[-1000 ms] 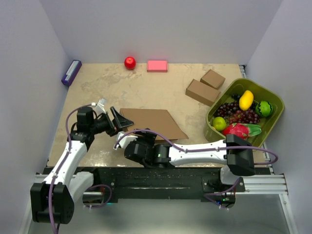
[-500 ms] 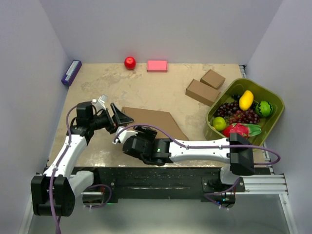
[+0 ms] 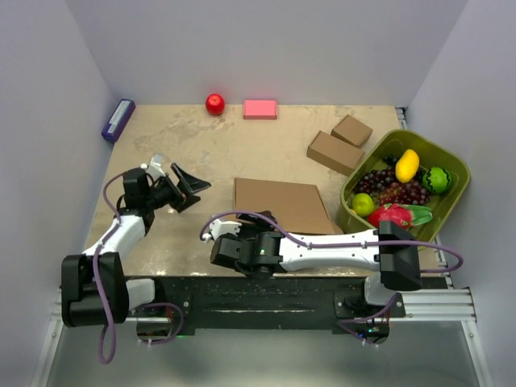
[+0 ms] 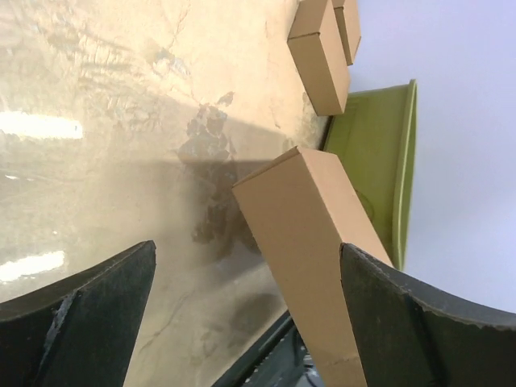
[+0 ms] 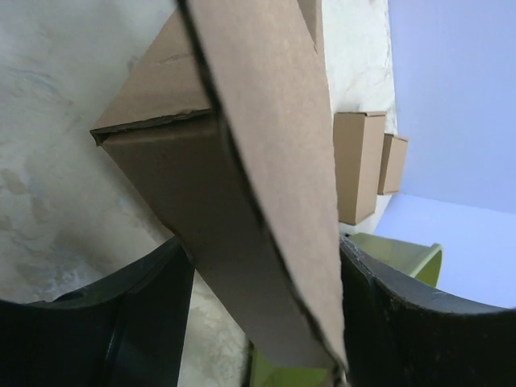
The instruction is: Fold the paper box
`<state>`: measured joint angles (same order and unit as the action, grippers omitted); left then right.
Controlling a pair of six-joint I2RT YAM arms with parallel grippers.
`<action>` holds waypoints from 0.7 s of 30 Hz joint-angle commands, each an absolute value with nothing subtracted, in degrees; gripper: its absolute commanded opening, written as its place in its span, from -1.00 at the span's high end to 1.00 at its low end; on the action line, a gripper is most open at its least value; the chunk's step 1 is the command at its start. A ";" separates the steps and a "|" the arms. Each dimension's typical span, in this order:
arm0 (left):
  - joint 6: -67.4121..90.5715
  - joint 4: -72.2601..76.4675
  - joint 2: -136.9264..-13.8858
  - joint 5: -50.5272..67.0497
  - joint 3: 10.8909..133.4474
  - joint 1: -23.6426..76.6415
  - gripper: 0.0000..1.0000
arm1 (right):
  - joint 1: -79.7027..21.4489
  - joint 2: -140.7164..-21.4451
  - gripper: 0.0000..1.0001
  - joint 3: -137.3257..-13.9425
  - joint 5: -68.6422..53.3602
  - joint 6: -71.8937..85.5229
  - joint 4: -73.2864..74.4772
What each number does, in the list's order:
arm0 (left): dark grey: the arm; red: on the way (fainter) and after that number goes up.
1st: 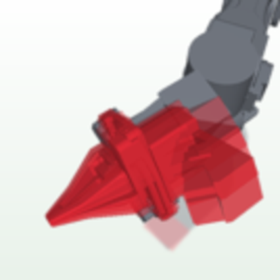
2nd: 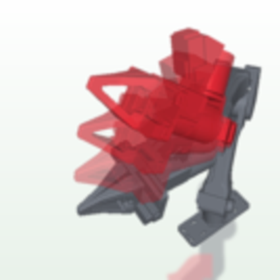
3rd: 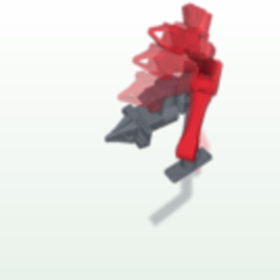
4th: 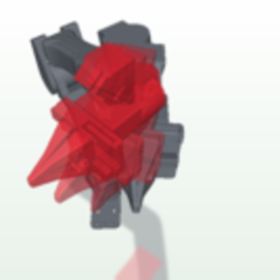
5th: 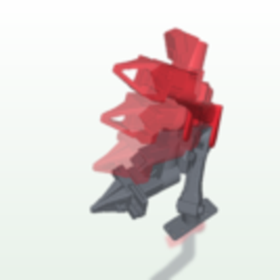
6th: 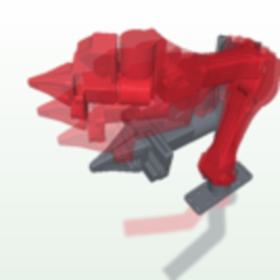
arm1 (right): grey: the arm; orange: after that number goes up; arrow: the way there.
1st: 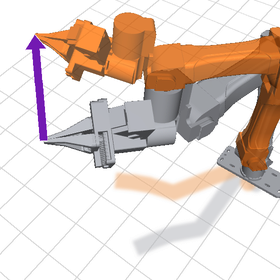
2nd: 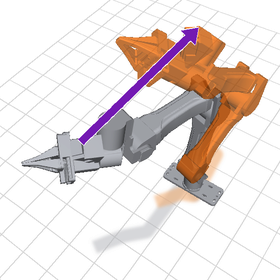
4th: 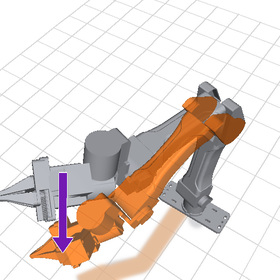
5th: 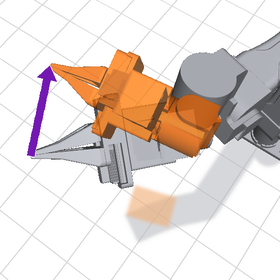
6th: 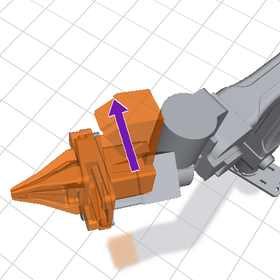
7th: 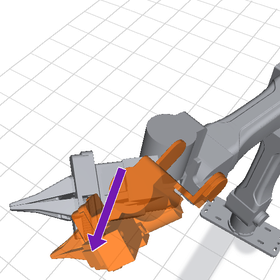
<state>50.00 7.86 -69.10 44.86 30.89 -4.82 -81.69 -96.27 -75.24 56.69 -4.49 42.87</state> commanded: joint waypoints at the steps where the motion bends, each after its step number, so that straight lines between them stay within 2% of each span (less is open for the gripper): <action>1: 58.19 20.66 -70.40 47.73 28.56 -4.83 -1.00 | -81.83 -93.43 0.61 -74.62 60.56 -3.78 44.21; 6: 51.43 13.37 -66.72 40.53 31.20 -6.15 -0.99 | -81.74 -92.73 0.62 -77.95 56.79 -3.87 45.87; 11: 36.67 2.84 -59.61 27.19 36.12 -6.33 -0.99 | -81.21 -92.20 0.62 -84.79 50.81 -3.34 50.61; 14: 29.72 -2.52 -56.96 22.95 38.84 -6.24 -0.99 | -80.07 -93.07 0.62 -90.15 45.71 -2.73 55.43; 21: 26.28 -1.32 -57.13 23.38 37.89 -6.15 -0.99 | -76.38 -98.25 0.67 -100.71 36.31 -1.85 65.64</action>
